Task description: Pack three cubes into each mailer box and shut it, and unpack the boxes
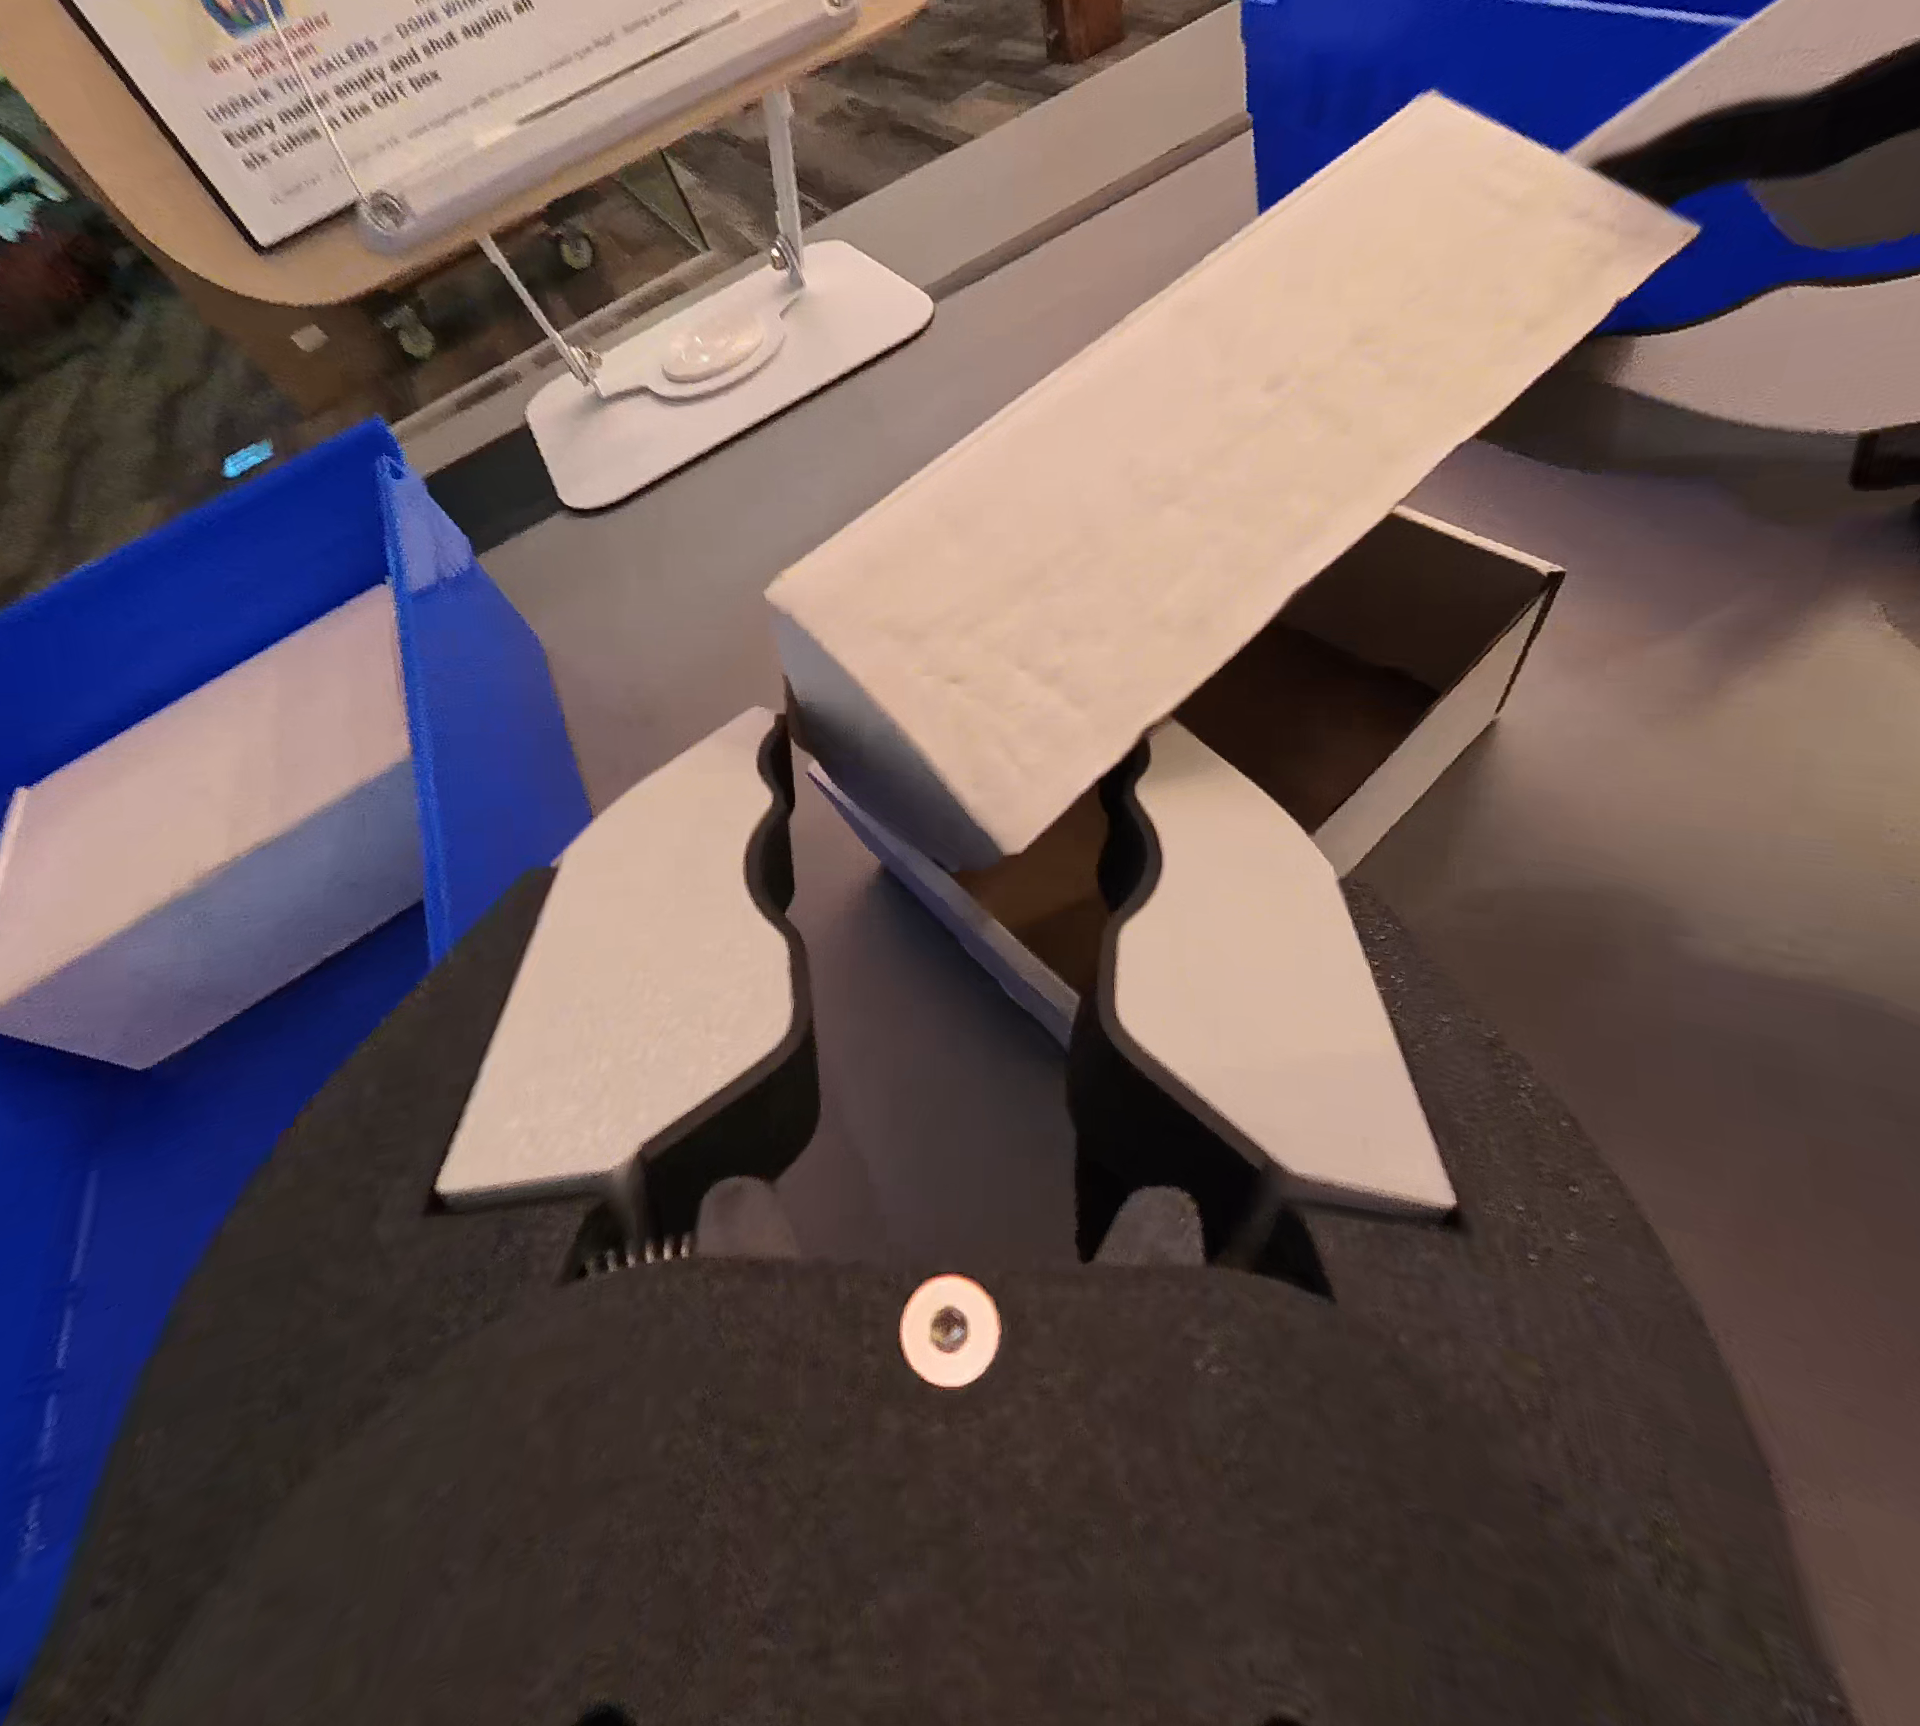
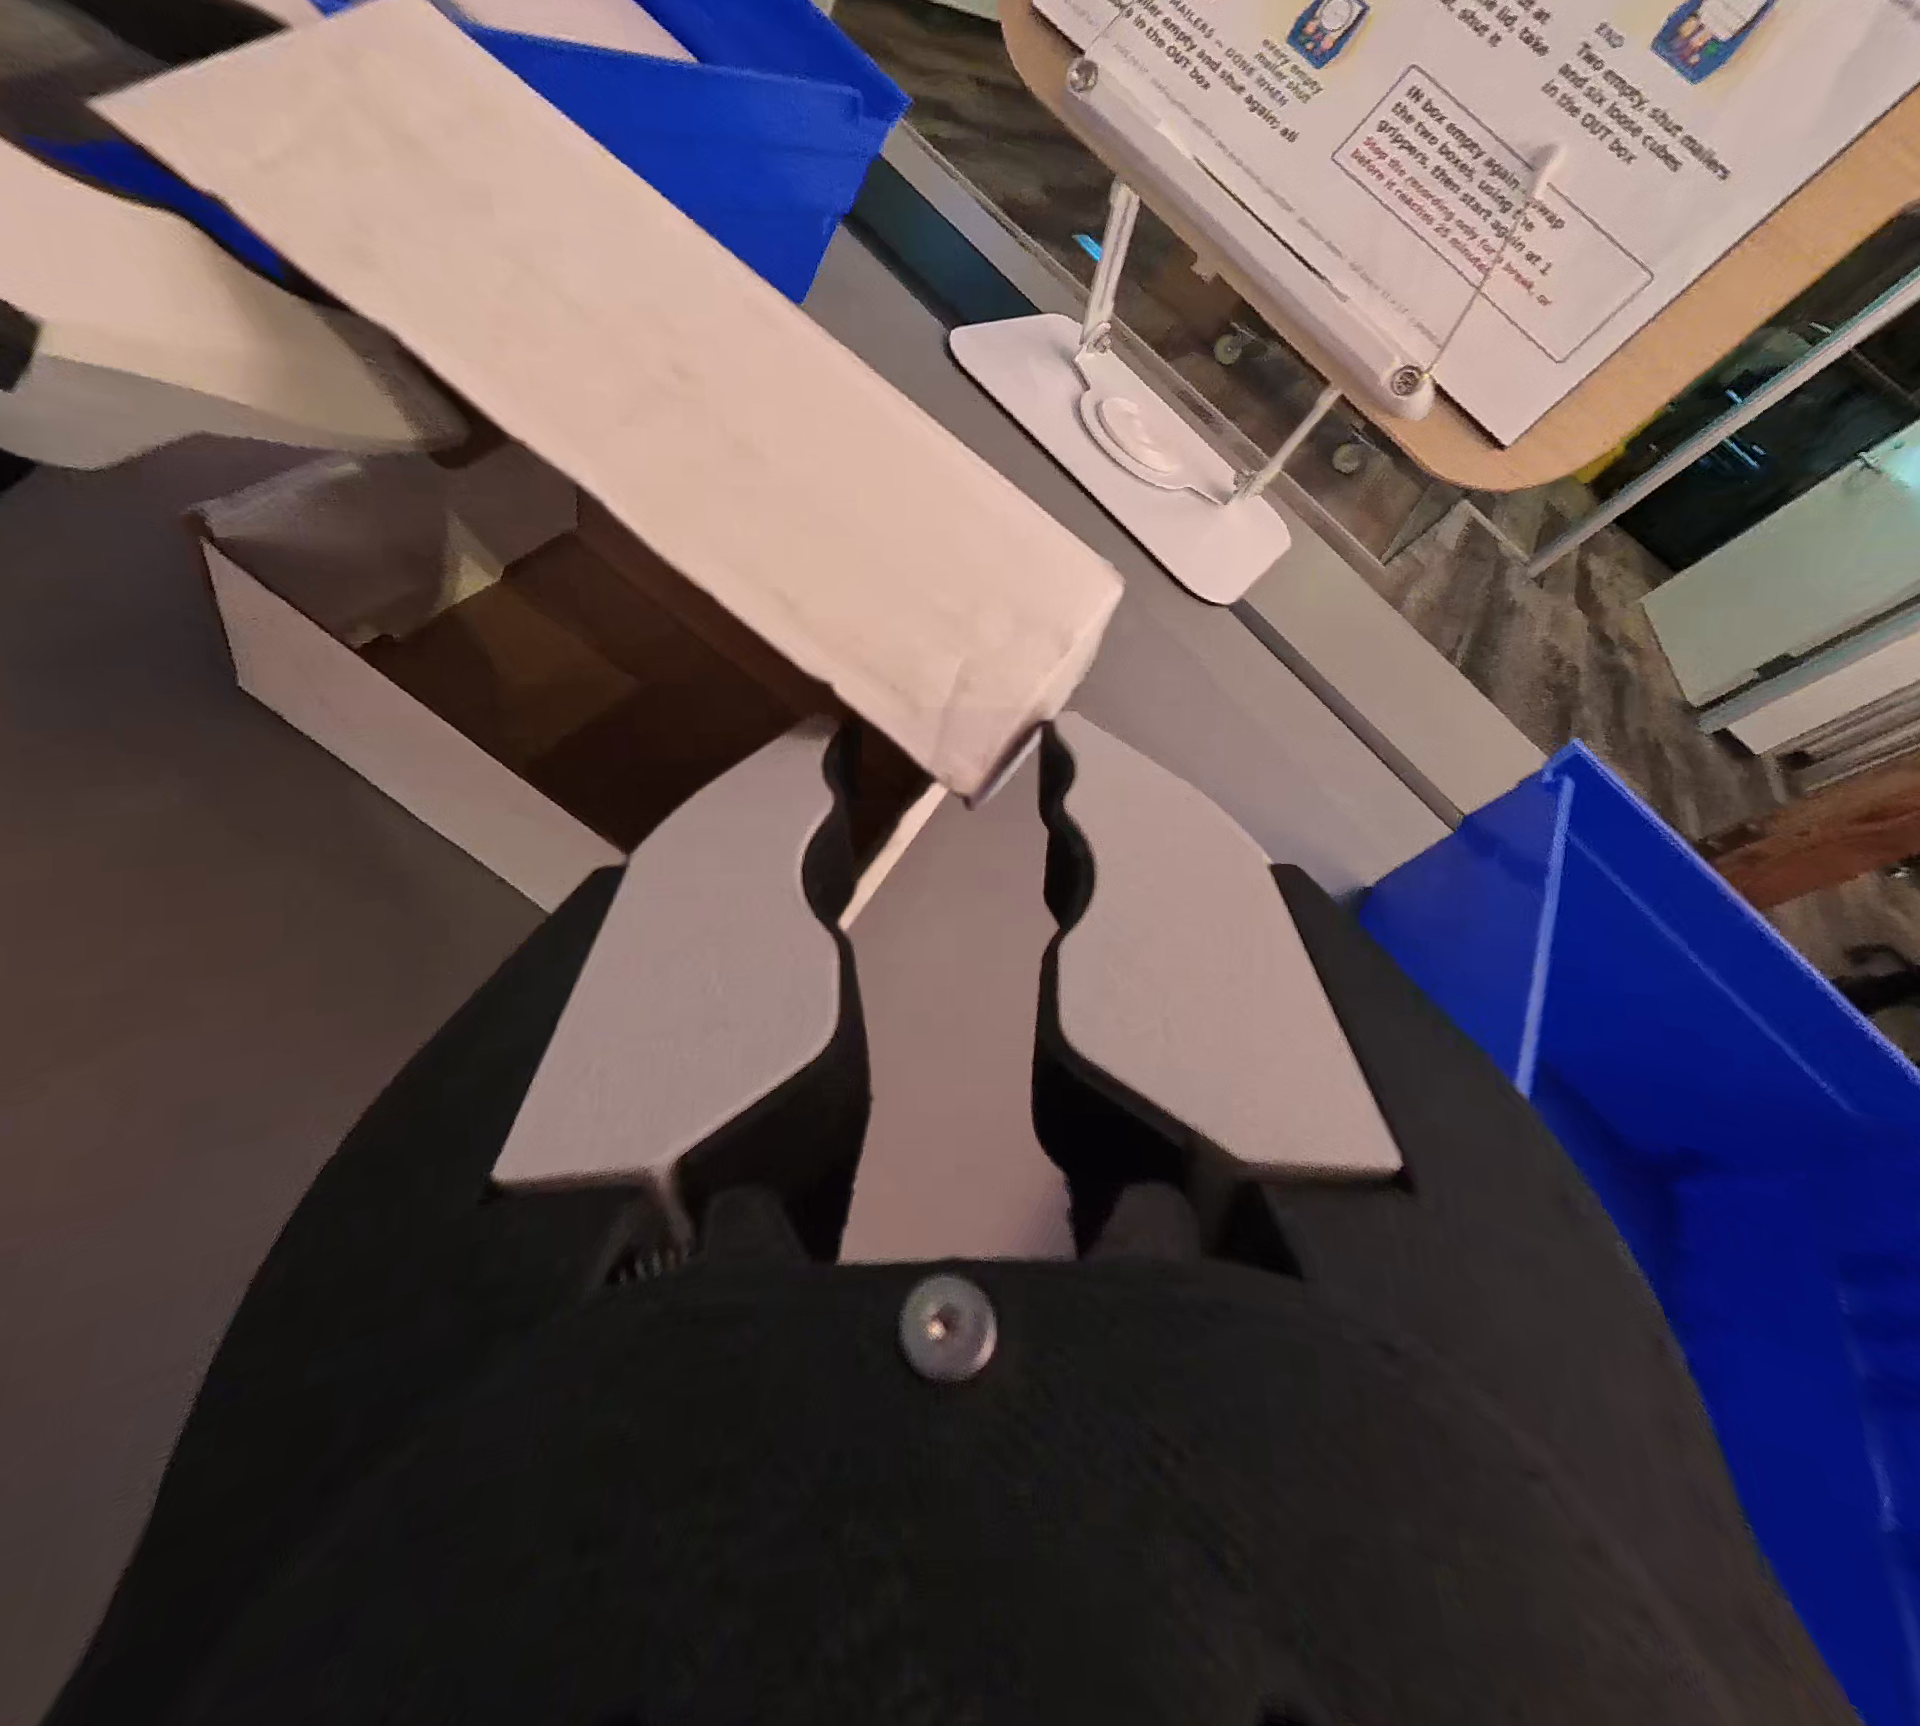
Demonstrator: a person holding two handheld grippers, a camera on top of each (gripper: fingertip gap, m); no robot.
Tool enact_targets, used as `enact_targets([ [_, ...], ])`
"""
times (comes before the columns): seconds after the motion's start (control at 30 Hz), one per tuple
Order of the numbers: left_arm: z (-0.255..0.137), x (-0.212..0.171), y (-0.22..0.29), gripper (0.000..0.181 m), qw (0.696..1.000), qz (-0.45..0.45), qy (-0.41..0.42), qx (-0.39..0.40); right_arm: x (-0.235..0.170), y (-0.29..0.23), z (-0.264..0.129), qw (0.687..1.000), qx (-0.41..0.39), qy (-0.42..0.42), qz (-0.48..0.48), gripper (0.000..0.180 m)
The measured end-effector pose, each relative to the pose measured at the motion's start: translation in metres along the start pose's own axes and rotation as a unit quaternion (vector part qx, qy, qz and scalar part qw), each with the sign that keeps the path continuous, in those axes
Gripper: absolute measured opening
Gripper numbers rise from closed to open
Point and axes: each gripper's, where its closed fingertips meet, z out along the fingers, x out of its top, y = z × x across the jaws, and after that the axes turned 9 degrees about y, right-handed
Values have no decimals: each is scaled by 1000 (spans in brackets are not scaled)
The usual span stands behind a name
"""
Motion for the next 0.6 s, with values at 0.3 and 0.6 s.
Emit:
enact_targets([
  [0.3,-12,-7,12,40,999,-16,-35,-29,-6,-18,-17,993,35,-59,91,24],
  [0.6,-36,-49,45,46,984,-47,-137,-104,-39,-63,-49,968,122,-170,140,23],
])
